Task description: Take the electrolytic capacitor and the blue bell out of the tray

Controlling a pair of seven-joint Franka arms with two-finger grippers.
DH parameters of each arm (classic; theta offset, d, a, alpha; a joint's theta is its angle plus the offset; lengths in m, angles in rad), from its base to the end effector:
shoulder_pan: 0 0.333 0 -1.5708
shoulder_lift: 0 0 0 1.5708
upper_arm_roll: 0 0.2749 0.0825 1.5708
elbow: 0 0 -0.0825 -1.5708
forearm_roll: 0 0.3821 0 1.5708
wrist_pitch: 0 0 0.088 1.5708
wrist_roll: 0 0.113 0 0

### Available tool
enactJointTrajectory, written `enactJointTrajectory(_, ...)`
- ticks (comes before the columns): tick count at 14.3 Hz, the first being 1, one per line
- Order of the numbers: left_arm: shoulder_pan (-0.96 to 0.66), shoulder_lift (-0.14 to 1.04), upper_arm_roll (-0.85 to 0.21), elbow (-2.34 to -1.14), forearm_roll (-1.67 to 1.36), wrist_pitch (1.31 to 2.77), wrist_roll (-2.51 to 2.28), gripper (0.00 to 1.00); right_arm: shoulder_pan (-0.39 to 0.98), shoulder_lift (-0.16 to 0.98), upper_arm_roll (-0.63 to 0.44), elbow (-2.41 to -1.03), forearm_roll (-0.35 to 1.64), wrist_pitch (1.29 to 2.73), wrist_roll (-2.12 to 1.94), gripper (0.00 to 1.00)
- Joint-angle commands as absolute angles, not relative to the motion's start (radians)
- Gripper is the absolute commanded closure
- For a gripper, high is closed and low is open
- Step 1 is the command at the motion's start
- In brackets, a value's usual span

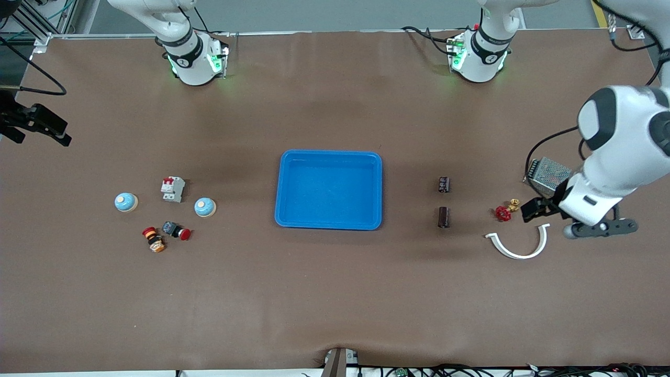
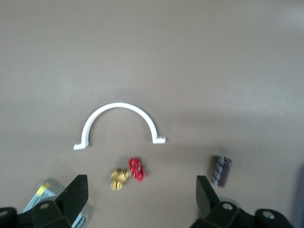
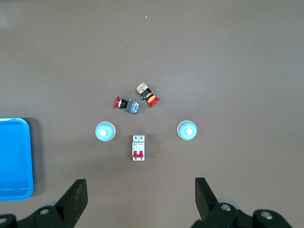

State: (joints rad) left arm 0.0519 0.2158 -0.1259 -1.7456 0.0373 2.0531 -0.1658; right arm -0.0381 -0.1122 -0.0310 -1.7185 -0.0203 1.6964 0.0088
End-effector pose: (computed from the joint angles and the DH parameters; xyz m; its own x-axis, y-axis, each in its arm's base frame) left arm 0.6208 -0.0399 0.4112 0.9924 0.0801 0.0933 0.0797 -0.9968 0.0079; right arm 0.5323 -0.0397 0.5797 0.9931 -0.0751 0.0901 -0.0769 -0.9969 0.0160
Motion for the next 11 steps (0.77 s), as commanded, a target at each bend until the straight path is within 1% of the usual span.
enactJointTrajectory(1, 0.026, 0.173, -0.107, -1.659, 0.011, 1.884, -0.143, 0.0, -0.044, -0.127, -0.025, -1.726, -0.008, 1.69, 0.002, 0.0)
enactJointTrajectory(3, 0.008, 0.147, -0.086, -1.591, 0.012, 1.745, -0.091, 0.0, -0.043, -0.127, -0.025, -1.724, -0.008, 1.69, 0.002, 0.0)
enactJointTrajectory(4, 0.0, 0.123, -0.071, -1.585, 0.011, 1.7, -0.062, 0.0, -0.043, -0.126, -0.025, -1.723, -0.008, 1.69, 0.006, 0.0)
enactJointTrajectory(7, -0.014, 0.042, -0.029, -1.585, -0.011, 1.611, -0.008, 0.0, -0.044, -0.126, -0.025, -1.715, -0.008, 1.684, 0.005, 0.0)
enactJointTrajectory(11, -0.02, -0.011, -0.035, -1.583, -0.02, 1.566, -0.001, 0.0, -0.043, -0.124, -0.023, -1.713, -0.008, 1.675, 0.006, 0.0)
